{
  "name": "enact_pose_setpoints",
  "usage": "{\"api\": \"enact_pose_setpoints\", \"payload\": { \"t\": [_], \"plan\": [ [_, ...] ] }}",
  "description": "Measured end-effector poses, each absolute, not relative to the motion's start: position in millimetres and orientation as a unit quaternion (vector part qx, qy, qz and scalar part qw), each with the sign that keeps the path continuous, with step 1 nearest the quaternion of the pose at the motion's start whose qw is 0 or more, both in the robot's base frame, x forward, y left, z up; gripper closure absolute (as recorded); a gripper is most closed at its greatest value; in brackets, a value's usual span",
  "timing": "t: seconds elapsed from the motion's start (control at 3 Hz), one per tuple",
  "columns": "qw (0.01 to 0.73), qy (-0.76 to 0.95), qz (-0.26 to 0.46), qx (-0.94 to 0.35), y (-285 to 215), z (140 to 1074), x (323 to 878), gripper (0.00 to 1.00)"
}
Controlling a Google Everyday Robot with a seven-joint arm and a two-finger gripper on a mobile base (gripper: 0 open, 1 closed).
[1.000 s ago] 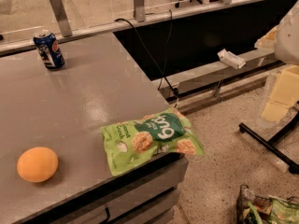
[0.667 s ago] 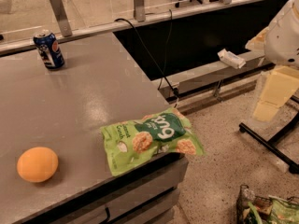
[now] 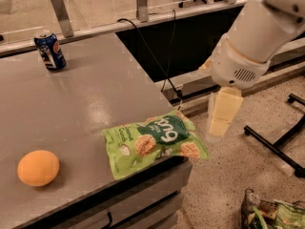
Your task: Pick green rice chip bag
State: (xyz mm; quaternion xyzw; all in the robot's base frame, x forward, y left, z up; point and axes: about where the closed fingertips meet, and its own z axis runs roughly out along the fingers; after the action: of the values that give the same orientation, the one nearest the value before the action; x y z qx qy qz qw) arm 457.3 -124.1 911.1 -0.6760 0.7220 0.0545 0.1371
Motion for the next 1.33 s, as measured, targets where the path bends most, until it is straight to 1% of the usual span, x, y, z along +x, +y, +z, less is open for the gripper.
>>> {"api": "enact_pose_setpoints", "payload": {
  "t": [0.33,0.67,1.0,1.33],
  "plan": [
    [0.120,0.691,0.104,-0.705,-81.2,883.4,448.6,0.00],
    [0.107,0.658,0.138,-0.733,-48.8,874.0,430.2,0.18],
    [0.094,0.628,0.168,-0.754,-25.2,871.7,405.1,0.41],
    [0.090,0.607,0.183,-0.768,-4.7,861.7,387.0,0.65]
  ]
}}
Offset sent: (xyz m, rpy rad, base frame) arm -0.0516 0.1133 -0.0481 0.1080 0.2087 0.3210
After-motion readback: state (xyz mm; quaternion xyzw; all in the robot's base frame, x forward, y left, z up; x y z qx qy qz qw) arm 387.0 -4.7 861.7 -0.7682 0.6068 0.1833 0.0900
